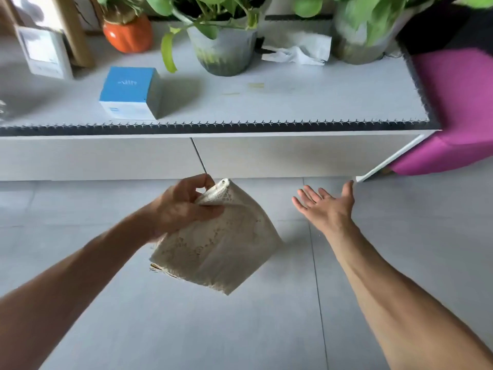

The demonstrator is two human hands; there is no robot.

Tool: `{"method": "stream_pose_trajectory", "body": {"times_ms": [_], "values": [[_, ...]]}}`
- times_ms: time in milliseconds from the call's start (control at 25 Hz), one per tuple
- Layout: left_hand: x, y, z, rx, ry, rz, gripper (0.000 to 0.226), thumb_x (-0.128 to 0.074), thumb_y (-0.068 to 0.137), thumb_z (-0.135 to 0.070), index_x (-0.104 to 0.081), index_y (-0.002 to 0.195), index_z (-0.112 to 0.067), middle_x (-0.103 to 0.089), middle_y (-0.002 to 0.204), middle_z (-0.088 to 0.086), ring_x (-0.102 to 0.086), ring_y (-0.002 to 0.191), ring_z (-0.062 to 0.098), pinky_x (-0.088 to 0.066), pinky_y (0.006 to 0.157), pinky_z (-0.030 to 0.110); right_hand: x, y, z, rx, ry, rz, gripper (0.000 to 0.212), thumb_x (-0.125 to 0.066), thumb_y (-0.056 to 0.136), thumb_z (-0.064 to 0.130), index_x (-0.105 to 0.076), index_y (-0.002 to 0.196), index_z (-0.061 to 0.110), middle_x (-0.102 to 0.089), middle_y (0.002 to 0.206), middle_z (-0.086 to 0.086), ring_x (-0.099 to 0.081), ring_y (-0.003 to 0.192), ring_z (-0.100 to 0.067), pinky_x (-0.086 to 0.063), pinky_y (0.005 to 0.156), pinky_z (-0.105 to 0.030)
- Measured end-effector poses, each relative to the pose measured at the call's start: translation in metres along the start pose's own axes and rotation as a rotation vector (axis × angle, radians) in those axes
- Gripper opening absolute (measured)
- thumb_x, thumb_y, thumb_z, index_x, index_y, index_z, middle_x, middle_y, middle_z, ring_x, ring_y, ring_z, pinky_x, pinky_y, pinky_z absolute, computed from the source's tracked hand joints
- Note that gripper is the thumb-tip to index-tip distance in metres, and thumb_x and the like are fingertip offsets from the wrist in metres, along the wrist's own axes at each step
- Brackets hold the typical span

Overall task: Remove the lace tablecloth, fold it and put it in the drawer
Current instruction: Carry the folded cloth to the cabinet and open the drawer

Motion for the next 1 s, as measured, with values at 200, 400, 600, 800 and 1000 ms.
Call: {"method": "stream_pose_trajectory", "body": {"times_ms": [200,400,600,800,1000], "values": [[0.001,0.013,0.009,-0.033,0.112,0.030,0.029,-0.081,0.076,-0.010,-0.055,0.088,-0.004,-0.066,0.070,0.013,-0.060,0.056,0.026,-0.050,0.051,0.030,-0.004,0.059,-0.012,0.024,0.105,0.132,0.095,-0.033,0.082,0.084,-0.023,0.156,0.025,-0.035,0.160,-0.006,-0.023,0.151,-0.031,-0.013,0.117,-0.063],[-0.011,-0.004,-0.002,-0.083,0.258,0.072,0.025,-0.084,0.073,-0.018,-0.063,0.088,-0.019,-0.071,0.066,0.004,-0.060,0.050,0.012,-0.045,0.047,0.019,-0.011,0.073,-0.003,0.028,0.125,0.167,0.096,-0.029,0.080,0.086,-0.031,0.152,0.024,-0.027,0.163,-0.005,-0.017,0.153,-0.025,-0.004,0.117,-0.065],[-0.039,-0.016,0.001,-0.055,0.585,0.162,0.032,-0.082,0.077,-0.021,-0.059,0.085,-0.042,-0.072,0.070,-0.003,-0.059,0.054,0.006,-0.044,0.052,0.016,-0.001,0.036,-0.005,-0.030,0.007,0.045,0.099,-0.025,0.079,0.089,-0.016,0.157,0.029,-0.028,0.163,-0.006,-0.029,0.149,-0.029,-0.011,0.117,-0.065],[-0.050,-0.022,-0.012,-0.112,0.634,0.243,0.033,-0.083,0.077,-0.020,-0.059,0.086,-0.041,-0.073,0.069,-0.008,-0.061,0.052,0.003,-0.044,0.050,0.014,0.033,-0.060,-0.025,0.625,-1.028,-0.199,0.032,-0.054,0.087,0.048,-0.059,0.110,0.028,-0.069,0.100,0.006,-0.067,0.098,-0.018,-0.048,0.077,-0.030],[-0.046,-0.027,-0.042,-0.253,0.404,0.270,0.023,-0.081,0.077,-0.008,-0.067,0.091,-0.019,-0.072,0.066,0.004,-0.063,0.053,0.012,-0.046,0.048,0.019,-0.035,-0.121,-0.011,1.640,-1.742,0.162,0.037,-0.045,0.100,0.029,-0.063,0.125,0.011,-0.066,0.124,-0.008,-0.055,0.126,-0.027,-0.033,0.113,-0.043]]}}
Point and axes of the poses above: each hand's wrist, its own y-axis towards the middle knuckle, its own x-axis out of the back of the hand, z = x × y, the point moved 3 cm from there along y, towards the middle knuckle
